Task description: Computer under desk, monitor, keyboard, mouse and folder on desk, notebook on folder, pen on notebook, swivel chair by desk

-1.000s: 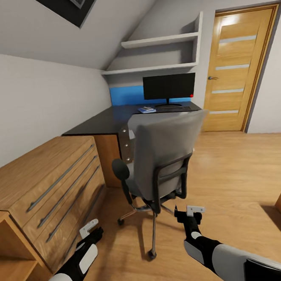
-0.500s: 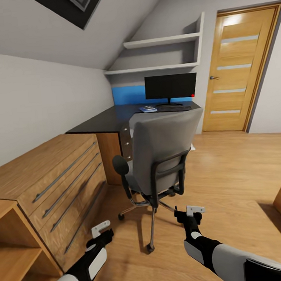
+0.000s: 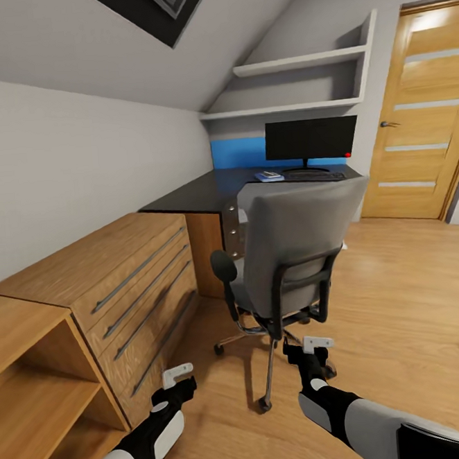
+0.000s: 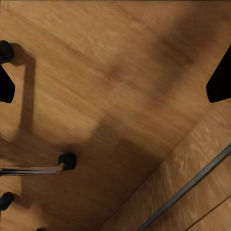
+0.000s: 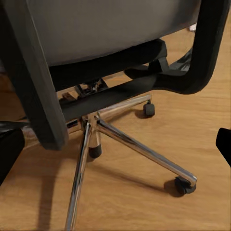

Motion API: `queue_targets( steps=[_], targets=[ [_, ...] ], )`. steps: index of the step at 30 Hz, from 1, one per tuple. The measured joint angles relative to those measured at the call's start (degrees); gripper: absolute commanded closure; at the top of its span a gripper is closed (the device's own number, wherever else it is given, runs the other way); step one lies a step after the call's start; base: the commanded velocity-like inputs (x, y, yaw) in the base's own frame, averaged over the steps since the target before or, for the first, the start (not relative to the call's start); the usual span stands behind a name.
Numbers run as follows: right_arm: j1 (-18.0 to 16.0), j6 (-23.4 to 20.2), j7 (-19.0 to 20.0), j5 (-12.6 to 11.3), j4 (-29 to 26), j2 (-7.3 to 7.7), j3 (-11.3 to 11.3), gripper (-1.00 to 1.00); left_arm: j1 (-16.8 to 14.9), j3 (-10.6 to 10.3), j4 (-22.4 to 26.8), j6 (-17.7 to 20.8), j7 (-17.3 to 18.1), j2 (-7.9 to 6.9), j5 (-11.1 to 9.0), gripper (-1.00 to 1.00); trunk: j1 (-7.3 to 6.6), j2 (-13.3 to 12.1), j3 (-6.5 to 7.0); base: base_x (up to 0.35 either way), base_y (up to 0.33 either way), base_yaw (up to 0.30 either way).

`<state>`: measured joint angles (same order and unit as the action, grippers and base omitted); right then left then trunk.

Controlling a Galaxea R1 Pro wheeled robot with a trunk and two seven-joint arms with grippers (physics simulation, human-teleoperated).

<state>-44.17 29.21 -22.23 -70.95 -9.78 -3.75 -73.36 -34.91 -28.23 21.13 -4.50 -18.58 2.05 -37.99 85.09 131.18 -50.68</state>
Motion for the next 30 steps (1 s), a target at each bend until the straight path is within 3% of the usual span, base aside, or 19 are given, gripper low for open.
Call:
queue_targets(
  steps=[9, 30],
  targets=[
    [0.01, 0.02, -0.02, 0.01, 0.0, -0.04, 0.02, -1.0, -0.01, -0.17, -0.03, 0.03, 0.08, 0.32, 0.08, -1.0, -0.01, 0.0, 0.0, 0.195, -0.031, 0.065],
    [0.01, 0.02, -0.02, 0.01, 0.0, -0.04, 0.02, -1.0, -0.01, -0.2, -0.03, 0.06, 0.23, 0.37, 0.09, -1.0, 0.0, 0.0, 0.0, 0.064, -0.003, 0.001]
  ],
)
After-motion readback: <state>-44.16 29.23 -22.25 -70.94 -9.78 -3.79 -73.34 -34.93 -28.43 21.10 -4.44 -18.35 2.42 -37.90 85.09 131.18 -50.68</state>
